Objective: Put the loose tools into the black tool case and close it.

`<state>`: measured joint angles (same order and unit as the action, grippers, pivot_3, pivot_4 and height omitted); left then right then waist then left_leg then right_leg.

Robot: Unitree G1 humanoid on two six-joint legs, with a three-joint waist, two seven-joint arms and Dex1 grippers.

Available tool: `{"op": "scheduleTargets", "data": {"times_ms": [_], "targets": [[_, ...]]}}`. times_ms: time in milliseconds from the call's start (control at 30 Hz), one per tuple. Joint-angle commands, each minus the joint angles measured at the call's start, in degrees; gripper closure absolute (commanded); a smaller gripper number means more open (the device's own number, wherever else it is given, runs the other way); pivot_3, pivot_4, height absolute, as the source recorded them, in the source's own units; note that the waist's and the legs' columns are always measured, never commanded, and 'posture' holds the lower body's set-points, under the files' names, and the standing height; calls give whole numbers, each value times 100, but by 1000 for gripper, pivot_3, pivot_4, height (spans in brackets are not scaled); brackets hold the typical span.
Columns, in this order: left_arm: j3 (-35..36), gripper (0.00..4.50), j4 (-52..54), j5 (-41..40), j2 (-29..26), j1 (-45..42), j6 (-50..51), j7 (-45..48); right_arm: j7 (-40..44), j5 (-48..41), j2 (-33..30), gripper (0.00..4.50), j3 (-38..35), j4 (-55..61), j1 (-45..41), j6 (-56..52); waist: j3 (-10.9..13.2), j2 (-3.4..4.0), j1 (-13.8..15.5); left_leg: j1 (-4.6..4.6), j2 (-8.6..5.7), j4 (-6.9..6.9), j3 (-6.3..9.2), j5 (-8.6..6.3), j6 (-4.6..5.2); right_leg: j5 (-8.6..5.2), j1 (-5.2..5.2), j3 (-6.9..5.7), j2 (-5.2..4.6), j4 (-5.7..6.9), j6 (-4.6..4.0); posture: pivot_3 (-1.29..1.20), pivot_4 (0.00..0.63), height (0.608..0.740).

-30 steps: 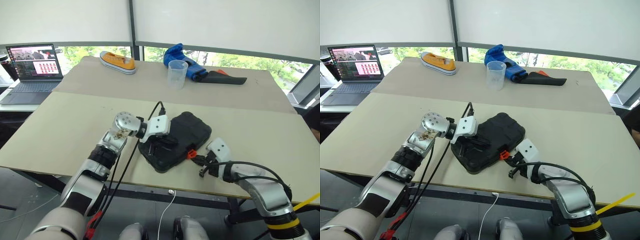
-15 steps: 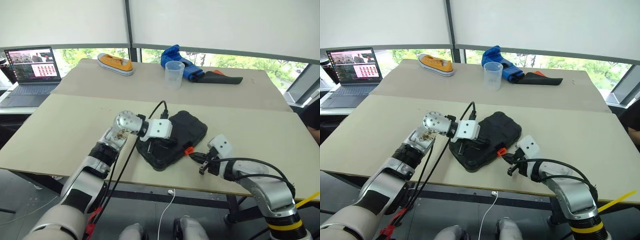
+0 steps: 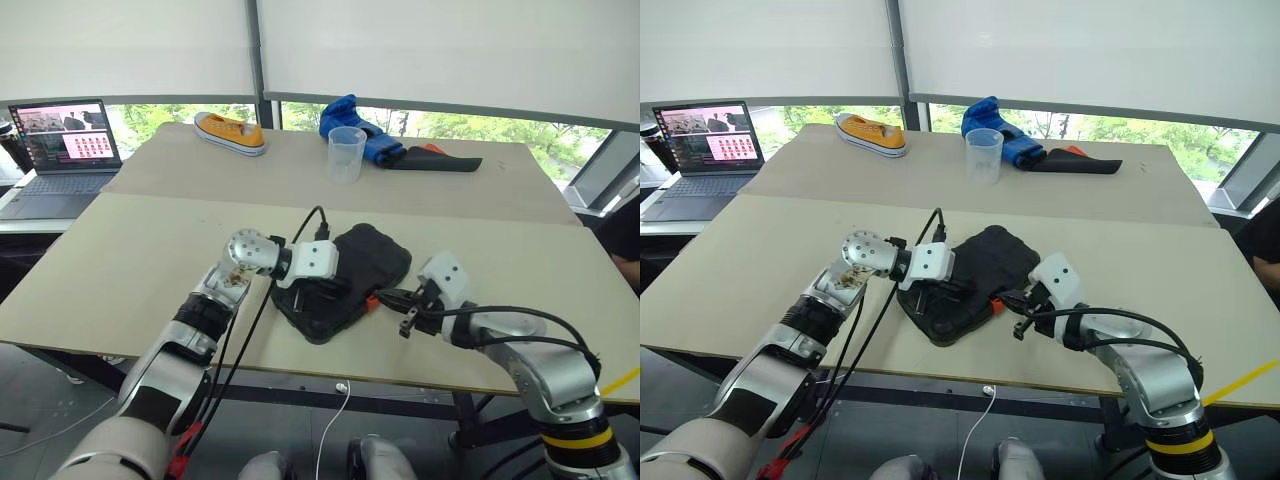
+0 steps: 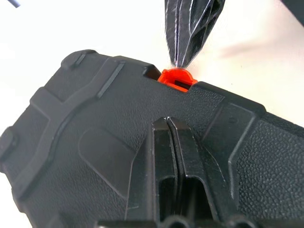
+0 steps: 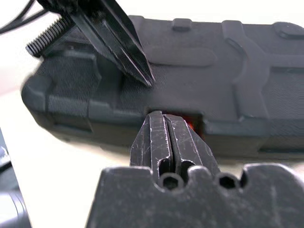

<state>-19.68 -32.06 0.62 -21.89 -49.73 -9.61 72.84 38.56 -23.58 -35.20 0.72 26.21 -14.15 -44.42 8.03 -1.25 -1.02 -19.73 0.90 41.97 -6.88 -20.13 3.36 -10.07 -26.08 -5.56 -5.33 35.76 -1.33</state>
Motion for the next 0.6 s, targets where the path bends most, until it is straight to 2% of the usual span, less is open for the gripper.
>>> {"op": "scheduleTargets", "data": {"times_ms": [33,133,200,267,367,400,533,600], "targets": [[341,3401,256,-337,-695,434,1230,462,577,-533,-485,3698,-680,366,213,-14,0,0,-20,-1,4,-3,0,0,0,-1,-3,3,3,0,-2,0,150,724],[925,2197,993,-990,-1410,741,2171,757,1342,-1060,-1153,2550,-1364,447,449,11,1,0,-44,10,6,-26,-1,4,-8,-12,-9,5,9,2,-12,0,150,724],[1460,1684,1691,-1616,-2084,1053,3078,1024,1924,-1355,-1659,2058,-1864,259,582,32,7,4,-56,8,9,-28,0,8,-14,-17,-15,5,15,2,-15,0,150,724],[1914,895,2277,-2119,-2650,1338,3869,1125,2379,-1549,-2064,1249,-2216,1,685,60,22,0,-46,5,9,-33,2,8,-16,-25,-20,6,13,2,-12,0,150,724],[2557,0,3025,-2666,-3402,1903,4672,1155,3091,-1680,-2588,251,-2547,-412,825,148,50,-19,31,-15,8,-31,7,5,-14,-31,-26,-4,5,-6,-4,0,150,724],[2737,0,3206,-2772,-3552,2066,4813,1093,3259,-1688,-2702,17,-2591,-524,848,203,51,-18,77,-19,7,-31,9,2,-10,-34,-25,-6,-2,-11,1,0,150,724],[3525,0,3680,-3223,-3870,2702,5291,843,3431,-1467,-2867,17,-2481,-1031,566,623,62,-1,185,-27,-9,-28,14,-10,8,-37,-14,-8,-32,-35,20,0,150,724],[3689,0,3871,-3200,-3911,3055,5134,764,3442,-1562,-2812,17,-2411,-1146,356,639,65,3,192,-42,-11,-26,15,-10,9,-31,-15,-14,-33,-50,30,0,150,724]]}}
